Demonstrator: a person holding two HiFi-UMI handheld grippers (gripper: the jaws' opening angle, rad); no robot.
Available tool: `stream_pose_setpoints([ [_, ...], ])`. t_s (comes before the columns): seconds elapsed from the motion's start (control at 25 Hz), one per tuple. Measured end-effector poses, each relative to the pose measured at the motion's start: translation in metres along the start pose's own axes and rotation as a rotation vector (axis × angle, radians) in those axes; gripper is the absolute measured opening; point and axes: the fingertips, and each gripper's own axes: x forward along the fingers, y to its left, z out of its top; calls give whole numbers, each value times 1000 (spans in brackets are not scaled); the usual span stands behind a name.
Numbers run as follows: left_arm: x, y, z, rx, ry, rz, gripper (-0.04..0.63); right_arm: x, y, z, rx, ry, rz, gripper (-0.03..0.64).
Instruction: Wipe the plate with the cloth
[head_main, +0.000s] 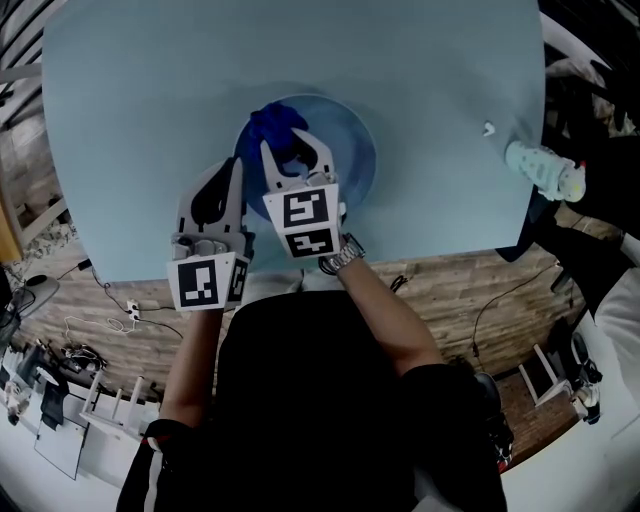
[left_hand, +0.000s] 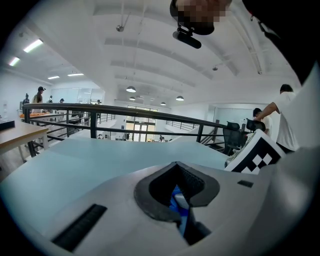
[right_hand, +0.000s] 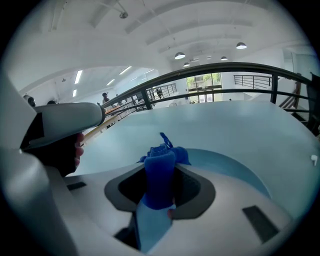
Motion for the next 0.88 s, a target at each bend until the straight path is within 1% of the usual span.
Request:
stream_pose_setpoints([
  [0.08, 1, -1, -3, -2, -4, 3, 2, 4, -2, -2, -3, 7, 5, 120],
  [0.24, 0, -3, -3, -21, -47, 0, 1, 8, -3, -2, -2, 13, 11, 120],
  [0.44, -5, 2, -11, -17, -1, 27, 1, 10, -4, 0, -2, 19, 7, 120],
  [0.6, -4, 1, -12, -16, 1, 27, 0, 11, -10, -3, 11, 29, -6, 120],
  [0.88, 0, -7, -12, -5, -1, 7, 0, 8, -32, -6, 44, 36, -61, 120],
])
